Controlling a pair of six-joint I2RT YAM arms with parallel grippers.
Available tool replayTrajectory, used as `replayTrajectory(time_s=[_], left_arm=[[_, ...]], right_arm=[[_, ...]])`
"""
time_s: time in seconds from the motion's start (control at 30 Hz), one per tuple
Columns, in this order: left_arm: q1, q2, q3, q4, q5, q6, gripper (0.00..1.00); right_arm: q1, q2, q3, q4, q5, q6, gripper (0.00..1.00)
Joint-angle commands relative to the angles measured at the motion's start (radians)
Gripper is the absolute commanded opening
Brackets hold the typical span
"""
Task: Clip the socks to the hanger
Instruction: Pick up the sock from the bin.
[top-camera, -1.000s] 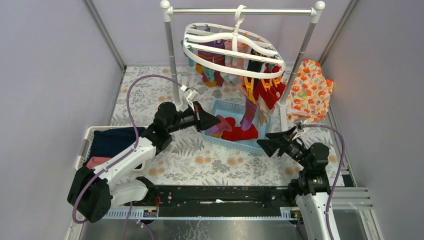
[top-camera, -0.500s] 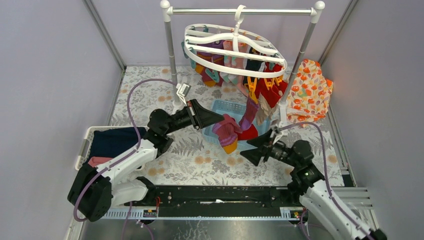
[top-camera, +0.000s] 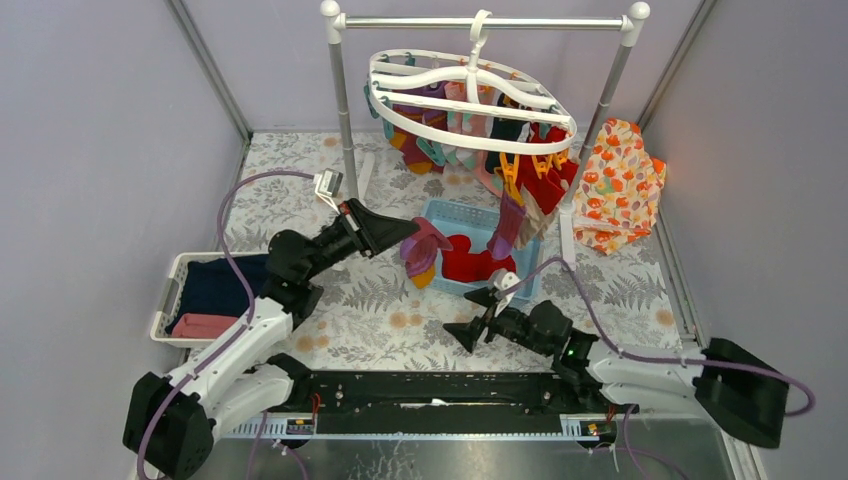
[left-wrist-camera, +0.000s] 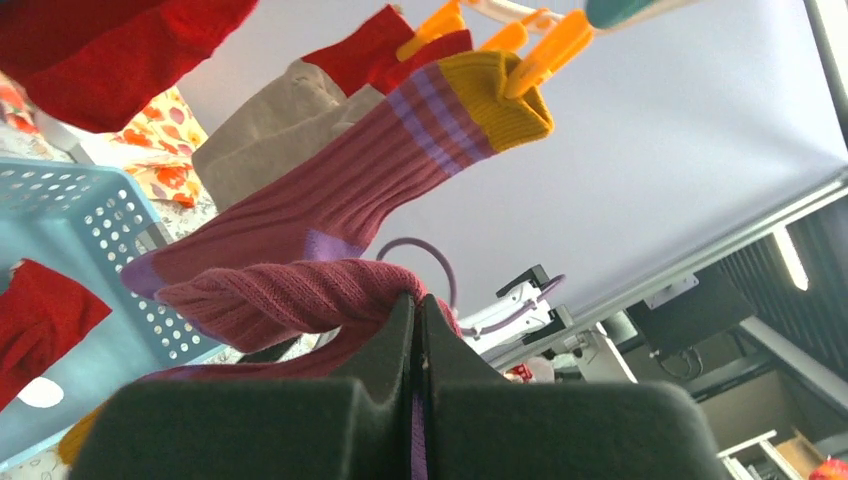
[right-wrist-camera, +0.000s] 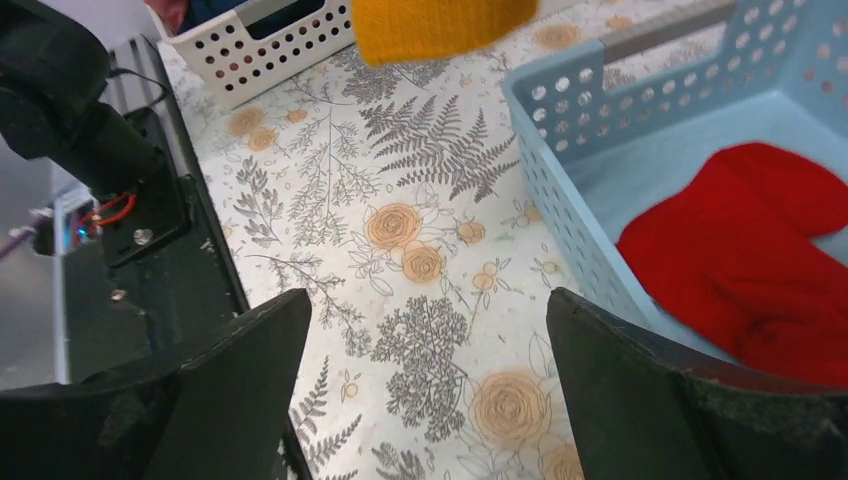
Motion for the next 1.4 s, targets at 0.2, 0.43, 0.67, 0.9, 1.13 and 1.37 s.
replayTrajectory(time_s=[0.2,0.43,0.67,0.9,1.13,1.37], left_arm=[[0.088,0.036,-0.016,-0.17,-0.062,-0.21,0.0],[0.092,0.05,0.006,-0.271,-0.113,-0.322,0.0],[0.092,0.027,0.018,-0.296,-0.123,-0.367,0.0],[0.092,0.003,0.003,-0.303,-0.176,-0.441,0.0],[0.092,-0.024,-0.005,-0.296,-0.187,-0.491,0.0],[0.092,-0.078,-0.025,-0.335,-0.218,-0.525,0.0]], right_arm=[[0.302,0.469,0.089,0.712,0.436,-0.701,1.0],[0.393,0.755,0.25,0.924,0.65,-1.071,1.0],[0.396,0.832,0.381,0.922,0.76,-1.167,1.0],[0.396,0.885,0.497,0.923,0.808,-1.09,0.98],[0.391,0.973,0.659,0.92,0.913,-1.061,0.85],[0.357,0.993,0.742,0.918,0.982,-1.045,0.82]])
